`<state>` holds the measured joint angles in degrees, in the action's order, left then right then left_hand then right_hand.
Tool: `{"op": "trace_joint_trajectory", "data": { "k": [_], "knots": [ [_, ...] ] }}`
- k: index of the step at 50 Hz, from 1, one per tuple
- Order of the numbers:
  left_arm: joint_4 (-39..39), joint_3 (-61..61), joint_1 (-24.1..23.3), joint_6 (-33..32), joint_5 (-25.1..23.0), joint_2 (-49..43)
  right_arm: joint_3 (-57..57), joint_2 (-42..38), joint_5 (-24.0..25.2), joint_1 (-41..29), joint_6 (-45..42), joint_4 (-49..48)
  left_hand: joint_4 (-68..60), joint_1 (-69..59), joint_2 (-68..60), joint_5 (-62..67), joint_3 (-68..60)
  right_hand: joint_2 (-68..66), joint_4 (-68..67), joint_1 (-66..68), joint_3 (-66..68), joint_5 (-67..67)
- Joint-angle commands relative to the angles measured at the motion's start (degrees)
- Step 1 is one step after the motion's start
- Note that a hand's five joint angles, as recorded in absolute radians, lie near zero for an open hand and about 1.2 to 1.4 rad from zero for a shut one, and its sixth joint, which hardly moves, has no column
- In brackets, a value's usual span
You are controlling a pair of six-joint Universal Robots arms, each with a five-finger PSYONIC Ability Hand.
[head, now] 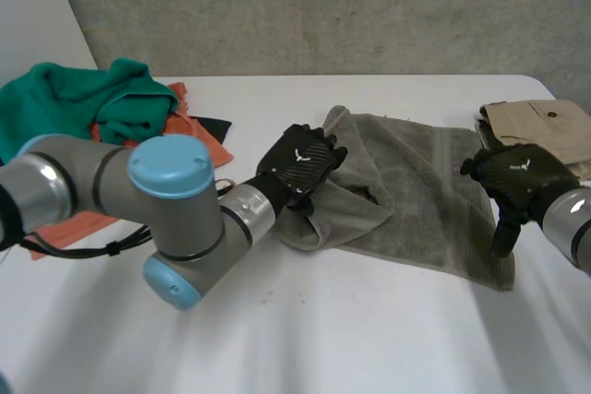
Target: Fold the laundry.
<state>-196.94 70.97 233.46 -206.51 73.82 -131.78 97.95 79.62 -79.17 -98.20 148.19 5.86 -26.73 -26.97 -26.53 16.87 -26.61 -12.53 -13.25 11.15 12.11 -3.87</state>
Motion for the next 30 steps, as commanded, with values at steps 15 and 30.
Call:
{"op": "trace_joint_trajectory", "data": {
  "k": [15, 30],
  "knots": [
    [1.4, -10.0, 0.0, -3.8, 0.4, -8.8, 7.5, -0.1, 2.2, 3.8, 1.1, -7.1, -53.3, -53.0, -53.5, 53.1, -53.4, 2.5, 3.3, -1.1, -2.1, 3.9],
    [1.0, -6.9, 4.0, -7.5, 19.1, 5.2, 8.6, -2.3, 3.3, 3.8, -0.1, -5.2, -53.3, -53.0, -53.5, 53.1, -53.4, -7.8, -7.1, 9.2, 8.2, -6.5]
  ]
}}
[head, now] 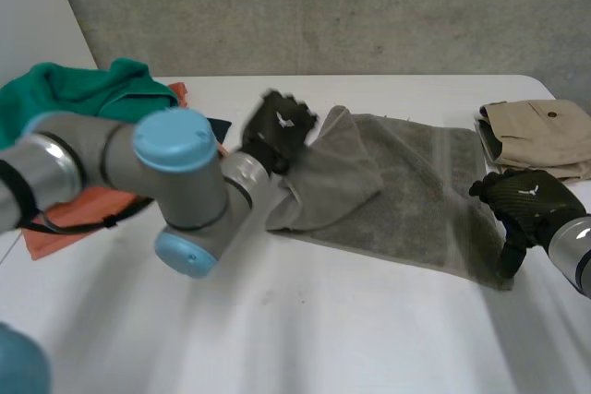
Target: Fold the laundry.
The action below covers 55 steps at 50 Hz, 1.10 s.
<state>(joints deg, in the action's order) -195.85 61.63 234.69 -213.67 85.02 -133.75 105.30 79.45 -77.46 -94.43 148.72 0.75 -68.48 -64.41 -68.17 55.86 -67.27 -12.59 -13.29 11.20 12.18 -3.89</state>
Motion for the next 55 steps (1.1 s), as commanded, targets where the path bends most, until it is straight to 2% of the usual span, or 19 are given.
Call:
{"op": "trace_joint_trajectory", "data": {
  "k": [1, 5, 12, 17, 32, 55],
  "knots": [
    [-0.1, 2.9, 3.1, -0.3, 7.9, 7.6, 1.4, -2.9, 2.0, -0.1, -0.6, -0.7, -11.5, -15.6, -11.8, 14.1, -12.7, -8.8, -8.1, 10.1, 9.2, -7.5],
    [0.0, 5.8, 4.4, -0.4, 8.3, 10.1, 2.4, -5.9, 3.6, 0.0, -1.4, -3.9, -11.5, -15.6, -11.8, 14.1, -12.7, -10.1, -9.4, 11.5, 10.5, -8.8],
    [0.0, 8.9, 6.7, -0.2, 8.4, 11.3, 3.6, -6.7, 6.2, 0.1, -3.0, -7.1, -11.5, -15.6, -11.8, 14.1, -12.7, -10.9, -10.2, 12.3, 11.4, -9.6],
    [0.0, 9.1, 7.9, 0.1, 8.4, 11.3, 4.0, -8.2, 8.6, 0.1, -3.2, -10.4, -11.5, -15.6, -11.8, 14.1, -12.7, -16.5, -15.8, 17.9, 16.9, -15.2],
    [0.0, 9.2, 8.3, 0.3, 8.3, 11.3, 1.9, -13.6, 8.7, -0.1, -4.5, -14.1, -11.5, -15.6, -11.8, 14.1, -12.7, -27.8, -27.1, 29.1, 28.2, -26.5],
    [0.1, 9.2, 8.2, 0.3, 8.4, 11.4, -3.1, -17.6, 8.1, -0.3, -6.0, -15.6, -11.5, -15.6, -11.8, 14.1, -12.7, -31.5, -30.8, 32.9, 31.9, -30.2]
  ]
}}
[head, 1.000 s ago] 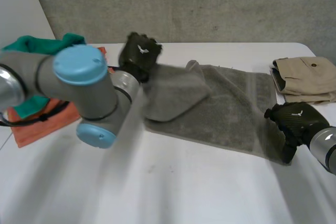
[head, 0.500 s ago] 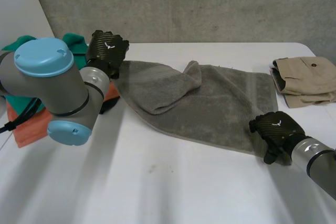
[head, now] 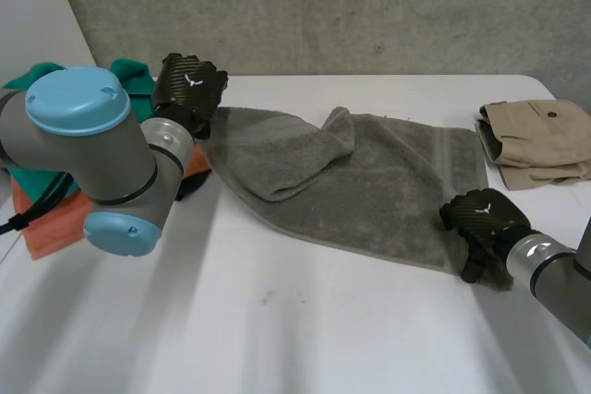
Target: Fold the laundry.
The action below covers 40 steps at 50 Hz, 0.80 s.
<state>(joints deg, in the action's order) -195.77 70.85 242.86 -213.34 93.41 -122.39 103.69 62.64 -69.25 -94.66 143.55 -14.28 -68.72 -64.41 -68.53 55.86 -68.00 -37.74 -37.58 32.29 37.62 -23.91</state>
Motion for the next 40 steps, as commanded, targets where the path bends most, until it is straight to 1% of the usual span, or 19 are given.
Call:
{"op": "trace_joint_trajectory", "data": {
  "k": [1, 11, 12, 14, 15, 16, 20, 23, 24, 26, 27, 30, 31, 34, 35, 38, 39, 40],
  "knots": [
    [0.0, 0.0, 0.1, -0.1, 0.0, 0.0, -1.7, -0.8, -0.1, -0.1, -0.8, -0.6, -11.3, -15.6, -11.5, 14.1, -12.0, -6.3, -6.5, 11.8, 6.4, -10.2],
    [0.0, 0.0, 0.1, -0.1, 0.1, 0.2, -4.8, -3.0, -0.3, -0.2, -0.8, -0.6, -11.3, -15.6, -11.5, 14.1, -12.0, -7.0, -7.1, 12.4, 7.1, -10.8],
    [0.0, 0.1, 0.1, -0.1, 0.0, 0.2, -5.4, -3.4, -0.3, -0.2, -0.8, -0.6, -11.3, -15.6, -11.5, 14.1, -12.0, -10.3, -10.5, 15.8, 10.5, -14.2],
    [0.0, 0.1, 0.1, -0.1, 0.1, 0.1, -6.5, -3.9, -0.2, -0.2, -0.8, -0.7, -11.3, -15.6, -11.5, 14.1, -12.0, -24.1, -24.2, 29.5, 24.2, -27.9],
    [0.0, 0.1, 0.1, -0.1, 0.1, 0.1, -7.4, -3.9, -0.2, -0.2, -0.8, -0.7, -11.3, -15.6, -11.5, 14.1, -12.0, -37.5, -37.6, 42.9, 37.6, -41.3],
    [0.0, 0.1, 0.1, -0.1, 0.1, 0.1, -7.9, -3.9, -0.2, -0.2, -0.7, -0.7, -11.3, -15.6, -11.5, 14.1, -12.0, -42.2, -42.4, 47.7, 42.3, -46.0],
    [0.2, 0.1, 0.2, -0.1, 0.5, 0.3, -11.1, -2.2, -1.1, 0.0, 0.2, 0.0, -11.3, -15.6, -11.5, 14.1, -12.0, -42.3, -42.4, 47.7, 42.4, -46.1],
    [0.8, 0.3, 0.3, -0.1, 1.4, 2.1, -11.8, 0.3, -1.3, 0.1, 0.1, 0.4, -11.3, -15.6, -11.5, 14.1, -12.0, -42.3, -42.4, 47.7, 42.4, -46.1],
    [1.9, 1.0, 0.9, -0.1, 2.6, 4.1, -12.5, 3.8, -1.5, 0.1, 0.3, 2.4, -11.3, -15.6, -11.5, 14.1, -12.0, -42.3, -42.4, 47.7, 42.4, -46.1],
    [2.9, 2.2, 1.6, 0.1, 3.8, 6.4, -13.0, 7.9, -1.7, 0.0, 0.2, 5.4, -11.3, -15.6, -11.5, 14.1, -12.0, -42.3, -42.4, 47.7, 42.4, -46.1],
    [4.0, 3.4, 2.6, 0.2, 4.7, 9.0, -14.3, 11.7, -2.0, 0.3, 0.2, 9.7, -11.3, -15.6, -11.5, 14.1, -12.0, -42.3, -42.4, 47.7, 42.4, -46.1],
    [5.5, 5.6, 3.9, 0.2, 5.5, 13.4, -16.9, 15.7, -2.1, 0.8, 0.1, 17.0, -11.3, -15.6, -11.5, 14.1, -12.0, -42.3, -42.4, 47.7, 42.4, -46.1],
    [6.8, 7.5, 4.5, 0.1, 5.6, 16.4, -18.5, 17.0, -2.1, 1.5, -0.5, 22.1, -11.3, -15.6, -11.5, 14.1, -12.0, -42.3, -42.4, 47.7, 42.4, -46.1],
    [8.8, 10.5, 4.9, -0.1, 5.6, 20.6, -20.8, 17.7, -2.1, 3.2, -1.5, 30.4, -11.3, -15.6, -11.5, 14.1, -12.0, -42.3, -42.4, 47.7, 42.4, -46.1],
    [10.1, 12.5, 5.3, -0.2, 5.6, 22.7, -22.0, 18.0, -2.1, 4.2, -3.3, 36.0, -11.3, -15.6, -11.5, 14.1, -12.0, -42.3, -42.4, 47.7, 42.4, -46.1],
    [12.2, 15.8, 5.8, -0.2, 5.4, 25.2, -22.3, 18.7, -2.2, 4.7, -8.1, 43.4, -11.3, -15.6, -11.5, 14.1, -12.0, -42.3, -42.4, 47.7, 42.4, -46.1],
    [13.5, 18.4, 5.8, -0.3, 5.2, 26.1, -21.7, 18.5, -2.5, 4.7, -11.7, 47.6, -11.3, -15.6, -11.5, 14.1, -12.0, -42.3, -42.4, 47.7, 42.4, -46.1],
    [14.0, 19.7, 5.8, -0.3, 5.1, 26.4, -21.3, 18.1, -2.6, 4.6, -13.5, 49.2, -11.3, -15.6, -11.5, 14.1, -12.0, -42.3, -42.4, 47.7, 42.4, -46.1]
  ]
}}
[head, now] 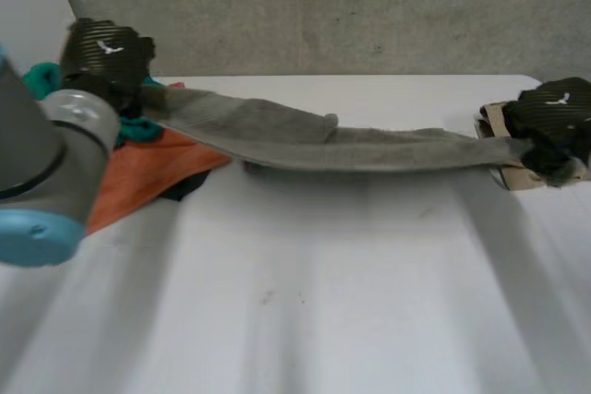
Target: Fold the laundry.
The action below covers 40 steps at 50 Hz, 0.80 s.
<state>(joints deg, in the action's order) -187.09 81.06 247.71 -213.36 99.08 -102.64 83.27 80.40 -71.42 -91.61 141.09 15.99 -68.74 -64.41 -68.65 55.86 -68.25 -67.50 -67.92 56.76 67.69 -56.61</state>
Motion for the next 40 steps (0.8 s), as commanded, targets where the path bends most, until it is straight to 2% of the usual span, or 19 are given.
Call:
{"op": "trace_joint_trajectory", "data": {
  "k": [1, 3, 6, 9, 10, 14, 17, 18, 21, 22, 26, 30, 33, 40],
  "knots": [
    [5.7, 10.7, 0.8, -0.4, -0.6, 6.7, -0.5, 0.1, -0.6, 1.4, -12.4, 20.3, -11.3, -15.6, -11.3, 14.1, -11.7, -12.5, -12.1, 23.2, 12.3, -13.4],
    [5.9, 13.8, 0.5, -0.5, -0.7, 5.8, 1.4, -0.6, -1.4, 1.3, -15.4, 21.9, -11.3, -15.6, -11.3, 14.1, -11.7, -12.5, -12.1, 23.2, 12.3, -13.4],
    [5.3, 15.1, 0.2, -0.3, -0.6, 2.9, 1.6, -4.1, -3.0, 0.9, -15.4, 20.5, -11.3, -15.6, -11.3, 14.1, -11.7, -12.5, -12.1, 23.2, 12.3, -13.4],
    [4.0, 12.5, 0.2, -0.5, -0.1, -5.8, -1.3, -10.4, -6.1, -0.8, -14.9, 15.1, -11.3, -15.6, -11.3, 14.1, -11.7, -12.5, -12.1, 23.2, 12.3, -13.4],
    [3.4, 8.7, 0.0, -0.3, 0.4, -9.9, -3.6, -12.9, -8.3, -2.1, -14.1, 11.3, -11.3, -15.6, -11.3, 14.1, -11.7, -12.5, -12.1, 23.2, 12.3, -13.4],
    [2.7, -4.0, -0.2, 0.2, 1.4, -16.9, -10.6, -16.0, -12.9, -4.4, -12.2, 2.6, -11.3, -15.6, -11.3, 14.1, -11.7, -12.5, -12.1, 23.2, 12.3, -13.4],
    [0.9, -13.0, -0.3, 0.4, 2.5, -19.3, -15.5, -17.1, -14.0, -5.7, -10.9, -2.9, -11.3, -15.6, -11.3, 14.1, -11.7, -12.5, -12.1, 23.2, 12.3, -13.4],
    [-1.8, -18.8, -0.5, 0.4, 2.7, -20.2, -18.5, -17.3, -14.0, -6.5, -9.8, -6.9, -11.3, -15.6, -11.3, 14.1, -11.7, -12.5, -12.1, 23.2, 12.3, -13.4],
    [-8.1, -26.3, -0.7, 0.2, 2.8, -21.2, -22.5, -17.0, -13.9, -7.3, -7.1, -14.8, -11.3, -15.6, -11.3, 14.1, -11.7, -12.5, -12.1, 23.2, 12.3, -13.4],
    [-13.5, -30.2, -0.7, -0.2, 2.9, -21.3, -24.5, -16.5, -14.0, -7.4, -5.2, -21.0, -11.3, -15.6, -11.3, 14.1, -11.7, -12.5, -12.1, 23.2, 12.3, -13.4],
    [-24.9, -37.4, -0.4, -0.6, 3.5, -21.4, -27.4, -14.7, -14.1, -7.2, -2.1, -35.5, -11.3, -15.6, -11.3, 14.1, -11.7, -12.5, -12.1, 23.2, 12.3, -13.4],
    [-26.6, -41.6, -0.2, -0.7, 4.6, -21.9, -30.3, -14.9, -14.1, -7.5, -1.9, -42.2, -11.3, -15.6, -11.3, 14.1, -11.7, -12.5, -12.1, 23.2, 12.3, -13.4],
    [-25.0, -40.9, -0.3, -0.7, 5.5, -22.1, -31.4, -15.8, -13.4, -7.6, -1.8, -41.9, -11.3, -15.6, -11.3, 14.1, -11.7, -12.5, -12.1, 23.2, 12.3, -13.4],
    [-23.3, -23.9, -0.4, 0.1, 5.4, -18.8, -24.0, -17.1, -11.1, -7.7, -1.1, -41.0, -11.3, -15.6, -11.3, 14.1, -11.7, -12.5, -12.1, 23.2, 12.3, -13.4]
  ]
}}
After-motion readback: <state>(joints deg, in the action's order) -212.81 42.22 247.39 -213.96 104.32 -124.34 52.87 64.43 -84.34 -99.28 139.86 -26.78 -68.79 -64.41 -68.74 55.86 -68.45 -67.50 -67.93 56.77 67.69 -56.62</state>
